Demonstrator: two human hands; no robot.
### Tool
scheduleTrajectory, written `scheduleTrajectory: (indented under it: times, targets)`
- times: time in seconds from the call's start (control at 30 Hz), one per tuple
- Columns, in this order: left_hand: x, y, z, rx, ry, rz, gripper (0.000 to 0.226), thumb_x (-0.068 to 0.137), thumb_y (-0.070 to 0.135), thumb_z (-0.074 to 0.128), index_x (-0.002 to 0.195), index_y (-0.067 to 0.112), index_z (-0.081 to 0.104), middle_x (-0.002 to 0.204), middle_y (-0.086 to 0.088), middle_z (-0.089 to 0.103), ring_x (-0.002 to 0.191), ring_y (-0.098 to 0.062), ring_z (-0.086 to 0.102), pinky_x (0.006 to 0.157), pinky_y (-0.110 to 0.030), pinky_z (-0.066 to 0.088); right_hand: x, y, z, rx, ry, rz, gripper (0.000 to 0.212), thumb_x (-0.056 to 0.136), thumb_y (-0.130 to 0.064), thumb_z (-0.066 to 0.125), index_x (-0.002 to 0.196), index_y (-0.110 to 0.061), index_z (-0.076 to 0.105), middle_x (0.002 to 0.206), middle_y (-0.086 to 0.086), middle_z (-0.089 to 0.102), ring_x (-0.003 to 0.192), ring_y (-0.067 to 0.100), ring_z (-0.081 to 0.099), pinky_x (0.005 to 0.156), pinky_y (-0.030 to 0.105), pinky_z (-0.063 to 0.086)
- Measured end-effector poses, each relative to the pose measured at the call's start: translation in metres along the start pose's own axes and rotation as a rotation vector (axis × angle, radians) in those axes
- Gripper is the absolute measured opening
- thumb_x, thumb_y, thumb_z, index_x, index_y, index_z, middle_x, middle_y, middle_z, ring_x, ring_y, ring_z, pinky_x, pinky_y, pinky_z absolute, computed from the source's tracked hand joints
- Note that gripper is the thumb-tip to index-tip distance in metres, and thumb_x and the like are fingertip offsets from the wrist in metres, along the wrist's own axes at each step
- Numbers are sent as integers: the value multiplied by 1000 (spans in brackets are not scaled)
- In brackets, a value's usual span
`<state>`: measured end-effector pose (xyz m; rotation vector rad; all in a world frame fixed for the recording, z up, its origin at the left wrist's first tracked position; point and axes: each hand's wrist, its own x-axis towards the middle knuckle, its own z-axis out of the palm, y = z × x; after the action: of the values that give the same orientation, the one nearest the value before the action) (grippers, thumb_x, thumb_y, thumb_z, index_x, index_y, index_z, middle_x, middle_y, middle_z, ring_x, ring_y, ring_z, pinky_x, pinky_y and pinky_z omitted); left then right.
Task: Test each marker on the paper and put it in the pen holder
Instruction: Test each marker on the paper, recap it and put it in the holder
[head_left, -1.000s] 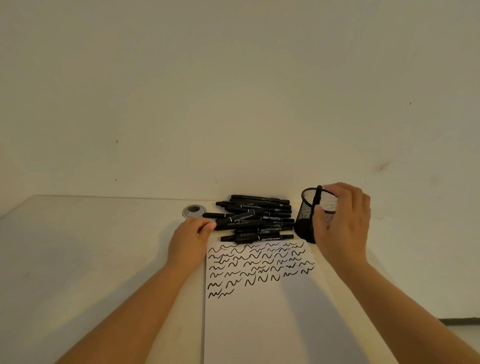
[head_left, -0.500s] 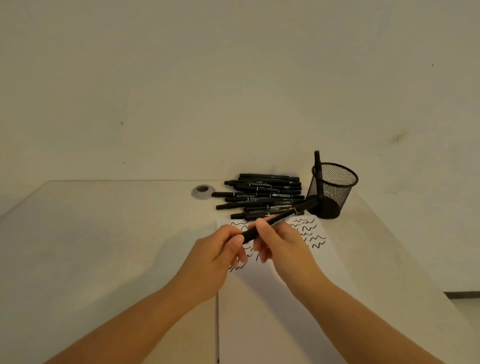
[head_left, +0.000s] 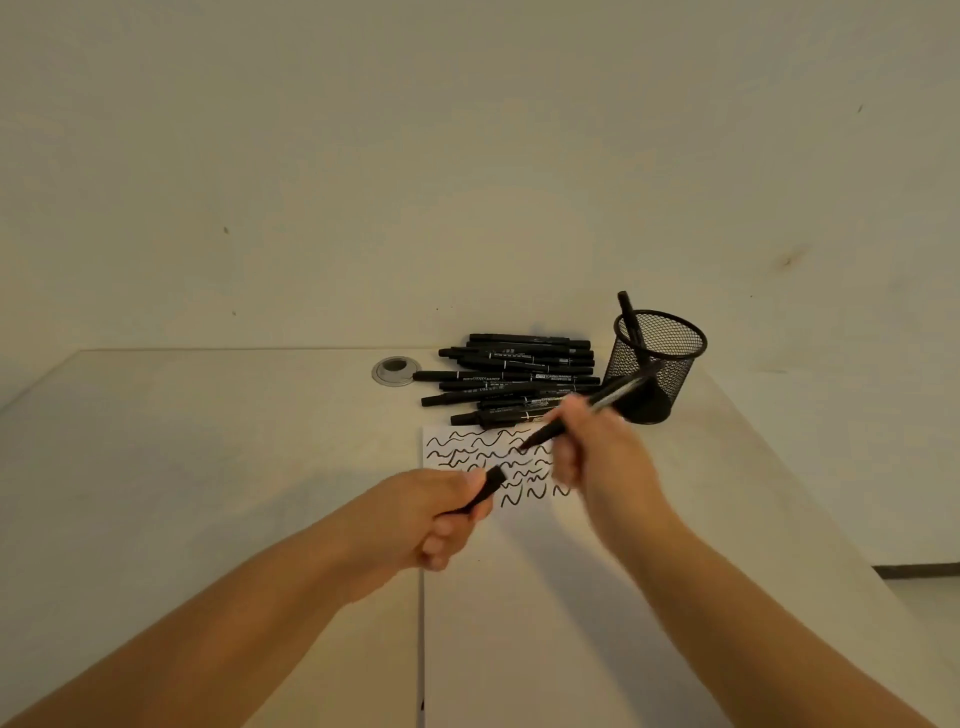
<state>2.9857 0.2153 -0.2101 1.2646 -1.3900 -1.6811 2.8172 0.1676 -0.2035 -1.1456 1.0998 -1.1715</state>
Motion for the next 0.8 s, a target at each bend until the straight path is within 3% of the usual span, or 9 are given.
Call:
scheduleTrajectory:
  times: [0.1, 0.17, 0.27, 0.4, 0.47, 0.6, 0.8]
  targets:
    - [-8, -16, -15, 148, 71, 115, 35, 89, 44, 42, 63, 23, 52, 46, 8, 38, 45, -6, 32, 50, -15, 31, 6, 0, -20, -151, 62, -142, 28, 94, -25, 45, 74, -12, 59, 41, -6, 45, 40, 6, 39, 45, 18, 35]
    - [-2, -24, -19, 221, 332, 214, 37, 93, 40, 42, 61, 25, 53, 47, 6, 48, 47, -6, 41, 57, -22, 36, 4, 6, -17, -321, -36, -172, 23, 91, -27, 50, 77, -13, 61, 48, -6, 55, 44, 3, 47, 46, 14, 38]
    - [11, -28, -24, 430, 622, 359, 34, 95, 33, 35, 69, 31, 56, 68, 5, 67, 65, -12, 56, 68, -32, 43, 1, 16, -6, -293, -146, -132, 12, 88, -19, 56, 80, -15, 65, 56, -6, 65, 49, -1, 54, 46, 10, 39]
    - [17, -39, -25, 784, 516, 400, 27, 94, 38, 31, 91, 31, 57, 89, 22, 63, 88, 1, 47, 73, -27, 41, -6, 36, -4, -217, -127, -110, 14, 86, -13, 57, 76, -10, 66, 56, -1, 66, 50, 1, 53, 48, 10, 40]
    - [18, -43, -24, 790, 491, 391, 32, 93, 39, 32, 97, 23, 59, 84, 35, 55, 93, 4, 43, 75, -21, 40, -7, 42, -6, -250, -117, -103, 14, 86, -13, 57, 74, -10, 64, 54, 0, 65, 49, 1, 52, 48, 10, 40]
    - [18, -44, -24, 740, 523, 349, 28, 95, 32, 35, 98, 22, 61, 79, 46, 52, 94, 4, 45, 76, -9, 35, -4, 45, -7, -320, -124, -94, 14, 86, -10, 56, 72, -14, 56, 50, 1, 62, 46, 3, 51, 47, 11, 41]
    - [18, -45, -28, 702, 485, 329, 26, 95, 33, 34, 91, 24, 59, 82, 43, 56, 94, 5, 45, 75, -8, 35, -6, 48, -3, -474, -176, -164, 14, 86, -17, 58, 73, -20, 56, 57, -4, 66, 53, -1, 56, 52, 9, 42]
